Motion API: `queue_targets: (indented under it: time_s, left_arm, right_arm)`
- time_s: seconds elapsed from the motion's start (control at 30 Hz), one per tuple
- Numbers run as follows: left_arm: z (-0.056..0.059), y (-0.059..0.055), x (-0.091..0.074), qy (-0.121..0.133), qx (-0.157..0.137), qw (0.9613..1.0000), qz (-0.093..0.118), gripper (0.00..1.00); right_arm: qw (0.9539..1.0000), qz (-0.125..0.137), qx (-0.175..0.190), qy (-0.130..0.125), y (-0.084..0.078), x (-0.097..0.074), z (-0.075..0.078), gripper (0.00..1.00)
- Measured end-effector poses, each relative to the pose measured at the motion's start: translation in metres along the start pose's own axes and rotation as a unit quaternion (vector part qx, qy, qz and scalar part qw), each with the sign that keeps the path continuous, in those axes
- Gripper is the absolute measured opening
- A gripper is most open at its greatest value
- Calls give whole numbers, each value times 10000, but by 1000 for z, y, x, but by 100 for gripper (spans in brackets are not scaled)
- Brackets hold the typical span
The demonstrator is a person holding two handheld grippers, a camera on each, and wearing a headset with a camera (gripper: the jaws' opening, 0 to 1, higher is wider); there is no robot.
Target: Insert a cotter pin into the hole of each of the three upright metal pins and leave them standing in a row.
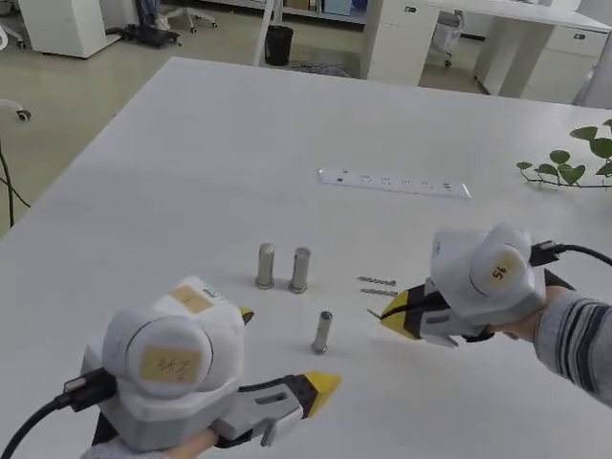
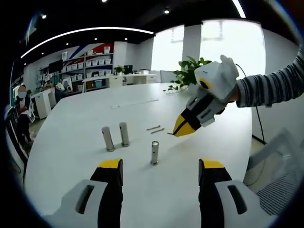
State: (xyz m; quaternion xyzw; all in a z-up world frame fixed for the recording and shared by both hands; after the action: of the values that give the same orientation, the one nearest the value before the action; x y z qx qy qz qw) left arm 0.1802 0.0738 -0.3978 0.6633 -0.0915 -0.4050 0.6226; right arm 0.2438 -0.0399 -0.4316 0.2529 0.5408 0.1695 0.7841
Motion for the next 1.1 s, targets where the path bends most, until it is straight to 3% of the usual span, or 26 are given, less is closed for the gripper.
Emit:
queue_targets:
  time_s: [0.13,0.37,0.47,0.57,0.63,0.8,1.1]
  left_arm:
    - [10,-1,2,-266,-59,9996,17,54]
    - [19,-3,5,-519,-71,9986,-16,41]
    - [23,-4,6,-657,-255,9975,6,40]
    - [29,-3,6,-920,-647,9936,75,32]
    - [32,-5,6,-1051,-832,9910,54,27]
    - [35,-6,8,-1225,-1080,9865,82,25]
    - [39,-7,7,-1341,-1221,9834,81,7]
  right_arm:
    - [9997,111,-194,85,9,-5,-16,0]
    - [9972,295,-624,271,23,-12,-41,0]
    - [9942,384,-940,368,29,-14,-52,0]
    - [9919,452,-1113,412,33,-15,-62,0]
    - [9908,514,-1185,409,36,-17,-66,0]
    - [9870,693,-1376,450,45,-20,-75,0]
    - [9847,829,-1453,486,55,-23,-82,0]
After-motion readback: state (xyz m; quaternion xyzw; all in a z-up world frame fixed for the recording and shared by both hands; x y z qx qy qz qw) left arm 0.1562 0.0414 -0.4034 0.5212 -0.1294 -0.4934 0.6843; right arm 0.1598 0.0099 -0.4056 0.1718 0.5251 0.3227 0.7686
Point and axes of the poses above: the centre of the closed fingertips' face, and the gripper's own axes: x roughly forward along the fingers, z roughly to its right, y roughly out of its top, the point moved 2 cm from there along -x, roughly backward along the fingers, and after that the axes turned 2 degrees about -y, right-handed, at the moved point
